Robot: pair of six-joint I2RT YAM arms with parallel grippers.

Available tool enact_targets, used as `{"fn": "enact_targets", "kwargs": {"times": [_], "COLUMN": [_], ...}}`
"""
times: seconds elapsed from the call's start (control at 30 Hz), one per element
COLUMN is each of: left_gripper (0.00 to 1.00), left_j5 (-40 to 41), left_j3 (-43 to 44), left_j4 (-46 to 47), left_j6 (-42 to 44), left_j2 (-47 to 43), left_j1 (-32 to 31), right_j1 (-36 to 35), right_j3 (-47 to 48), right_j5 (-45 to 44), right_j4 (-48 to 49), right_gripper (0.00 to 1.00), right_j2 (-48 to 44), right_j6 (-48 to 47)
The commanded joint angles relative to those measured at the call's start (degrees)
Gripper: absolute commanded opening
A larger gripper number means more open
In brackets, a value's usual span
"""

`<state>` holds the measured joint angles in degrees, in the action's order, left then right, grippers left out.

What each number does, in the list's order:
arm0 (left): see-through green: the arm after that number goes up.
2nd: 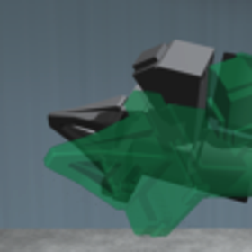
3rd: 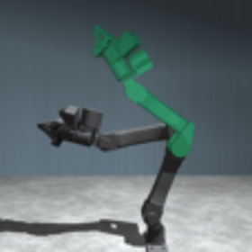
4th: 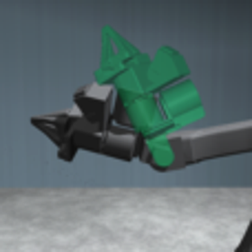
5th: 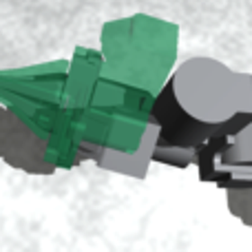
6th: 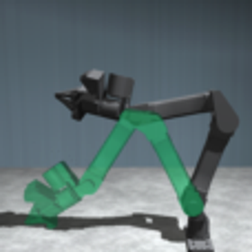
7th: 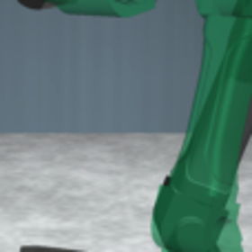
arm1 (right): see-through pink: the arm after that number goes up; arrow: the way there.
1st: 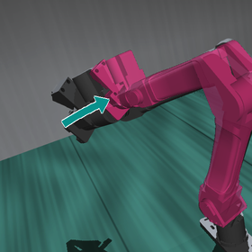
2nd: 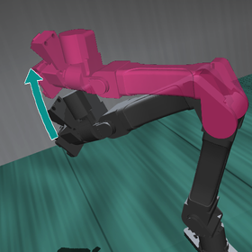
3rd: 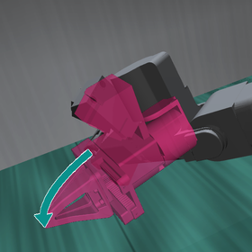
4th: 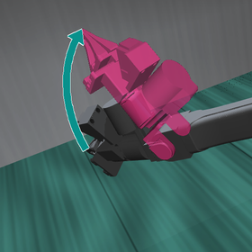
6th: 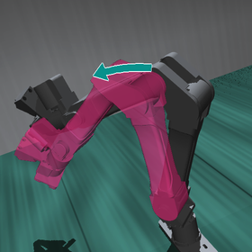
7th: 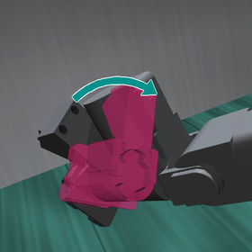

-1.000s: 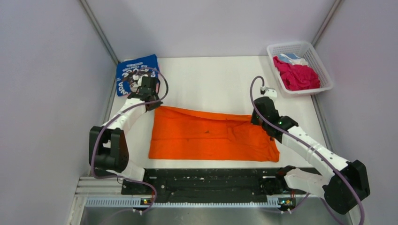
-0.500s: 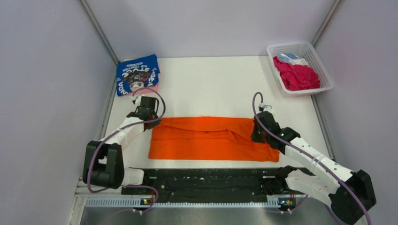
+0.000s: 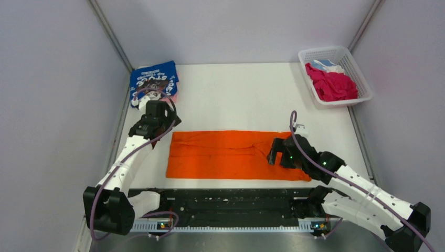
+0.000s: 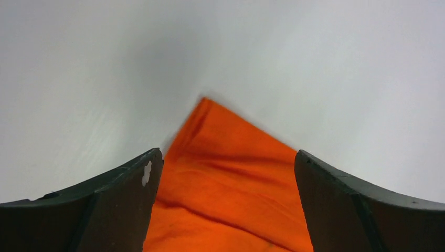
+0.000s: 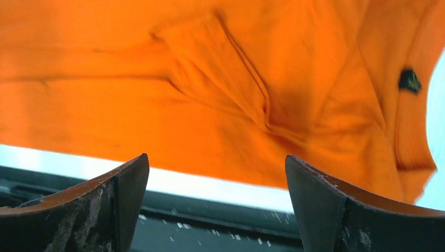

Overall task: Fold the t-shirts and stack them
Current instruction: Fold the other side of the tshirt into a rectangle

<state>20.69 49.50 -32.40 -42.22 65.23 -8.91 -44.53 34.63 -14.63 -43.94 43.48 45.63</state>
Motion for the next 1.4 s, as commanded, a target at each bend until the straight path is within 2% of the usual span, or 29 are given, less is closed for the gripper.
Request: {"fn": "enact_targets", "kwargs": {"times": [0.0, 0.13, 0.23, 0.37, 0.57, 0.83, 1.13, 1.2, 1.3, 1.37], "left_gripper": [0.99, 0.99, 0.99, 0.99, 0.99, 0.99, 0.99, 0.99, 0.99, 0.99], "left_j5": [-19.25, -26.13, -27.16, -28.53, -24.60, -22.32, -19.33, -19.42, -19.26, -18.50], "left_j3": [0.19, 0.84, 1.58, -1.12, -3.93, -4.59, -3.68, -3.31, -3.07, -3.31], "left_j4": [8.98, 11.42, 10.77, 12.69, 12.15, 12.22, 10.92, 10.76, 10.29, 9.93], "left_j6": [3.27, 2.72, 2.82, 2.42, 1.84, 1.32, 1.40, 1.39, 1.31, 1.43], "left_j2": [2.42, 10.93, 16.67, 20.74, 23.33, 23.93, 24.15, 24.16, 23.85, 23.65], "left_j1": [-0.06, -0.06, -0.06, -0.01, 0.03, 0.03, 0.12, 0.12, 0.12, 0.12], "right_j1": [0.34, 4.72, 8.18, 8.83, 8.28, -1.00, -8.54, -8.65, -8.23, -6.08], "right_j3": [1.94, 4.69, 6.47, 6.90, 6.75, 3.28, 1.42, 1.53, 2.17, 1.30], "right_j5": [-3.71, -1.30, 0.92, 1.80, 10.02, 11.50, 27.77, 23.19, 11.28, 7.61], "right_j4": [17.72, 23.91, 26.14, 29.15, 28.85, 23.90, 22.09, 20.13, 16.98, 17.12], "right_gripper": [0.99, 0.99, 0.99, 0.99, 0.99, 0.99, 0.99, 0.99, 0.99, 0.99], "right_j2": [2.91, 13.43, 21.04, 29.04, 35.16, 30.73, 18.50, 16.37, 13.77, 12.63], "right_j6": [-5.76, -10.60, -13.10, -16.00, -18.38, -19.27, -18.50, -16.67, -11.47, -7.16]}}
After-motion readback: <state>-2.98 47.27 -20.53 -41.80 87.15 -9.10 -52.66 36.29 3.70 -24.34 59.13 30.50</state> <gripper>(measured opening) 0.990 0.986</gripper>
